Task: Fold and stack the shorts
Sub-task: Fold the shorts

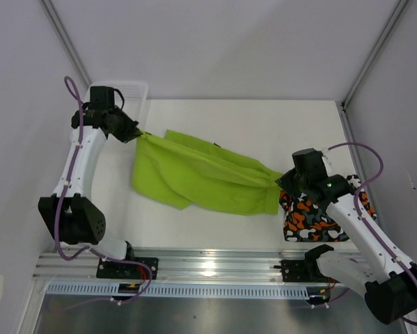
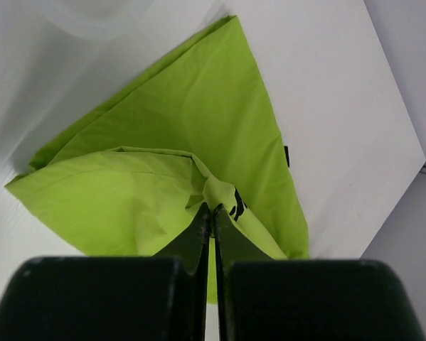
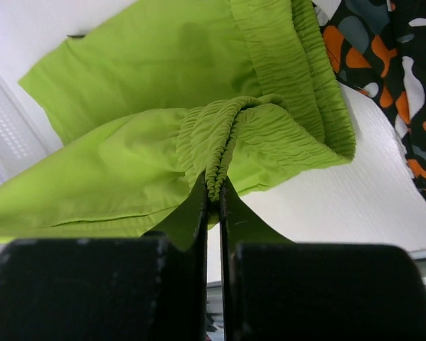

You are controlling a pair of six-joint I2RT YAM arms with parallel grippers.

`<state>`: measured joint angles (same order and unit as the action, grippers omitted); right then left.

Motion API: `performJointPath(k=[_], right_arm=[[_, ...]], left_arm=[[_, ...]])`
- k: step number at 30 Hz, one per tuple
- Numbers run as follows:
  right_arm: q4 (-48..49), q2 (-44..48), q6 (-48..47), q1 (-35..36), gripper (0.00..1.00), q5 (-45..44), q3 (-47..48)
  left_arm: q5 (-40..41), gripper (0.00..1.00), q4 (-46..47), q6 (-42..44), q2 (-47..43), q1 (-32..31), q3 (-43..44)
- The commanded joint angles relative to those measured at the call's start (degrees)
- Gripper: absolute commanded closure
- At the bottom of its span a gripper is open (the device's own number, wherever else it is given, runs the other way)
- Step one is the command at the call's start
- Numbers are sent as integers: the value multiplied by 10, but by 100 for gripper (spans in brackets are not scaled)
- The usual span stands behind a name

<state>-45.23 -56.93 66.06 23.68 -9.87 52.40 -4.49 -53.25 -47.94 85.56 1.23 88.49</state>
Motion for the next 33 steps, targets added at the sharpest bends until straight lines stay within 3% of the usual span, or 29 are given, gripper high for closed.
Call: performJointPath(k=[1,7,22,25,26,27,28,29,31,33], right_arm=[[27,10,36,-14,100,-49,-14],[61,-37,48,-54,100,-33,-22],[180,-152,64,-110,100,-29,-49],[195,-196,43,-120,86,-22,-28],[185,-207,42,-121,77,-28,-20],[179,-216,39,-123,68,-32,-11],[178,-230,36,-122,56,-38,-5],[178,-232,34,-123,37,-46,3],[176,-235,21,-123,23,-59,9],[168,-231,0,-123,16,-77,23]], left_arm=[[16,100,42,0,50,6,59],[8,100,58,-22,149,3,101],[22,100,43,-41,338,-46,317],[25,100,51,-52,364,-47,327],[21,98,62,-55,369,-47,325],[15,93,73,-56,377,-47,322],[8,79,83,-53,384,-46,319],[-2,70,90,-53,389,-46,323],[-5,36,85,-52,406,-47,342],[-3,18,62,-44,413,-46,357]])
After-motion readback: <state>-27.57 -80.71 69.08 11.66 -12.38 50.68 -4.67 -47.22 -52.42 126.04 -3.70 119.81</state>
